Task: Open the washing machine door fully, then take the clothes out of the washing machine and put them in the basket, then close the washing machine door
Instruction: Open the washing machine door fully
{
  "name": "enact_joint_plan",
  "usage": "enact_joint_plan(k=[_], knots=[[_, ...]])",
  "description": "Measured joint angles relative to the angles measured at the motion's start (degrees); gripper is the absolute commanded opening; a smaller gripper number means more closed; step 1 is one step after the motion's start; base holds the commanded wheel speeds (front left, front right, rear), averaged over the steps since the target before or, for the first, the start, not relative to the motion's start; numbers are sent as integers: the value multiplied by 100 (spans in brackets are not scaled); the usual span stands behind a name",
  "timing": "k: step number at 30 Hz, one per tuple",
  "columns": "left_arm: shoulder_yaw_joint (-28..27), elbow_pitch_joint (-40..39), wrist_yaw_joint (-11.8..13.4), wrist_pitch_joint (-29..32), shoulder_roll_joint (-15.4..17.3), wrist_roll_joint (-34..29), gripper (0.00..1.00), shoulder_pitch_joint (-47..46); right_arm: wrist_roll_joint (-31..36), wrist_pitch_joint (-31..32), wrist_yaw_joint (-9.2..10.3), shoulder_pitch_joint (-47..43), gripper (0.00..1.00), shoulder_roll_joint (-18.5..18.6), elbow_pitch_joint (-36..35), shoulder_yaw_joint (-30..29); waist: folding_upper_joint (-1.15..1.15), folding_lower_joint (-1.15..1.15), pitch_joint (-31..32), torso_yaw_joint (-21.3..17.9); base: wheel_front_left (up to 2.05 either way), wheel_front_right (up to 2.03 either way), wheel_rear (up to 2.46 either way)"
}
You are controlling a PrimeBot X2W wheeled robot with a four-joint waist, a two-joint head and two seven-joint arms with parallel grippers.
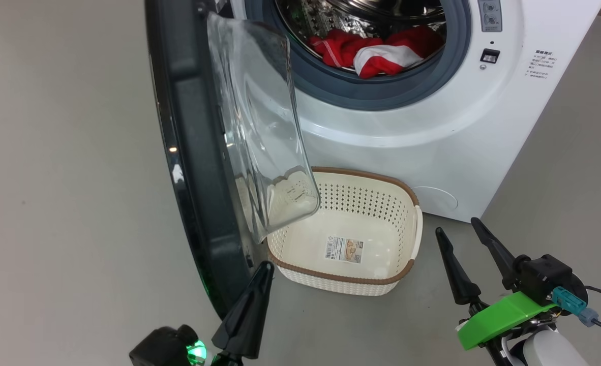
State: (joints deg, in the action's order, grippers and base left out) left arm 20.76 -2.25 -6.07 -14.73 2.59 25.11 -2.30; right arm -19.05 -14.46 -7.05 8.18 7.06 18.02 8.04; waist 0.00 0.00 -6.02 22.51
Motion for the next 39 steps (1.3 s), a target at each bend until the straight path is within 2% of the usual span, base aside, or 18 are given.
enact_joint_plan(k=[7, 15, 21, 25, 33, 35, 39], knots=[[-194, 490, 16, 1, 3, 205, 0, -31, 0, 0, 0, 0, 100, 7, -21, -4, 0, 0, -2, 3, 0, 0, 0], [-567, 602, 90, 2, -38, 248, 0, -76, -1, 0, 0, -1, 100, 5, -47, -5, 0, 0, 17, 24, 0, 0, 0], [-1299, 567, 305, 2, -47, 244, 0, -49, -1, 0, 0, -2, 100, 4, -80, -3, 0, 0, -30, 63, 0, 0, 0], [-1804, 584, 308, 2, -51, 131, 0, -24, -1, 0, 0, -2, 100, 4, -92, 1, 0, 0, -59, 78, 0, 0, 0], [-2687, 856, 237, 2, -85, -64, 0, -174, -1, 0, 0, -1, 100, 1, -133, 5, 0, 0, -153, 47, 0, 0, 0], [-2929, 985, 157, 2, -59, -336, 0, -292, 0, 0, 0, 1, 100, 0, -138, 12, 0, 0, -189, 26, 0, 0, 0], [-3410, 1374, 22, 1, -51, -457, 0, -610, 3, 0, 0, 14, 100, 1, -140, 12, 0, 0, -295, -18, 0, 0, 0]])
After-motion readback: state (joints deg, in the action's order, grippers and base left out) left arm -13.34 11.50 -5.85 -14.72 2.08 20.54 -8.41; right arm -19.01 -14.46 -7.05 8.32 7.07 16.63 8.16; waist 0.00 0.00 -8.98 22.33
